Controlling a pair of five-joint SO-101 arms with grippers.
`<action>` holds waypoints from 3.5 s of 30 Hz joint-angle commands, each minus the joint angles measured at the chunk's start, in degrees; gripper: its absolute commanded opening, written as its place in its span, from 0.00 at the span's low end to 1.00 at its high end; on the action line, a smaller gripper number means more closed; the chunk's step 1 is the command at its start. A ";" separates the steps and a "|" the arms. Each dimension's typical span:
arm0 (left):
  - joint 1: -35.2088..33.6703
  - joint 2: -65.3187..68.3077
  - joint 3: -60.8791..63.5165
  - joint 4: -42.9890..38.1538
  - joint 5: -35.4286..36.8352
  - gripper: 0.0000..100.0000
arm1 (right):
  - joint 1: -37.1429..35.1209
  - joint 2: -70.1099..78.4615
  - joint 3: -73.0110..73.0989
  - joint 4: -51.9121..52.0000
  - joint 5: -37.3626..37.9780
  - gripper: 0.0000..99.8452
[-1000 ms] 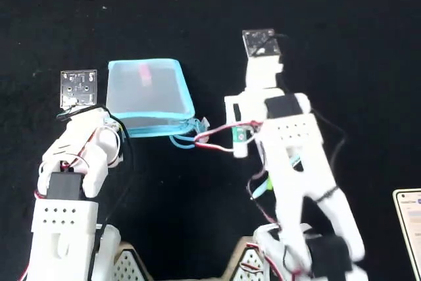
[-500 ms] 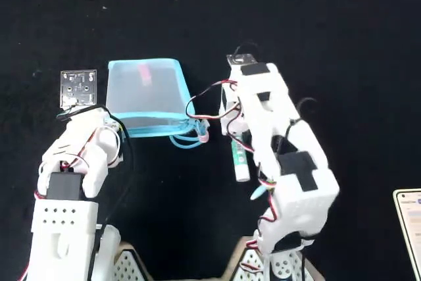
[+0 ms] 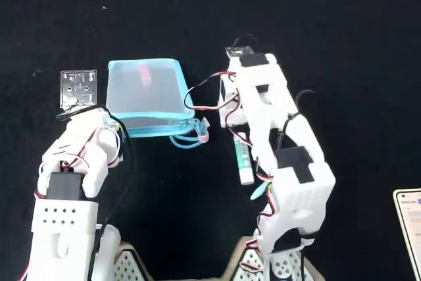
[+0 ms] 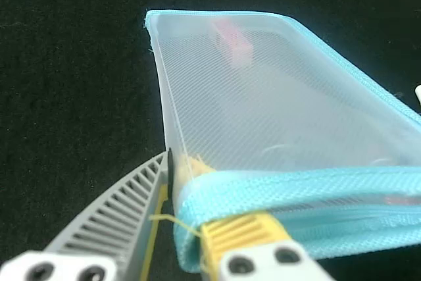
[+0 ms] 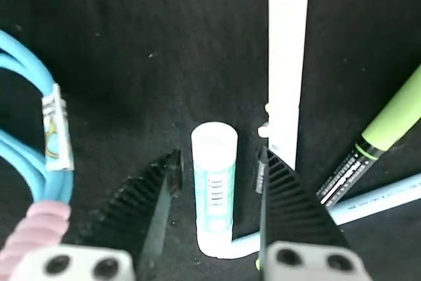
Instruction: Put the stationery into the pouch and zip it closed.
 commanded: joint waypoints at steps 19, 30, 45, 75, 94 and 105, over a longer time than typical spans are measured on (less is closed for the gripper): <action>0.40 -0.70 -1.01 -0.70 0.35 0.03 | 1.32 3.65 -6.37 2.81 2.55 0.01; 0.75 -0.70 -0.92 -0.70 0.35 0.03 | -2.46 -29.05 2.68 5.89 5.36 0.01; 0.75 -0.70 -0.84 -0.70 0.35 0.03 | -21.89 -66.42 19.38 -11.78 5.27 0.01; 0.75 -0.70 -0.84 -0.70 0.35 0.03 | -32.26 -84.88 66.33 -75.43 5.36 0.01; 0.75 -0.70 -0.84 -0.70 0.35 0.03 | -32.44 -112.48 74.68 -57.41 5.36 0.01; 0.75 -0.70 -0.84 -0.70 0.35 0.03 | -32.62 -102.20 70.20 -71.82 10.73 0.01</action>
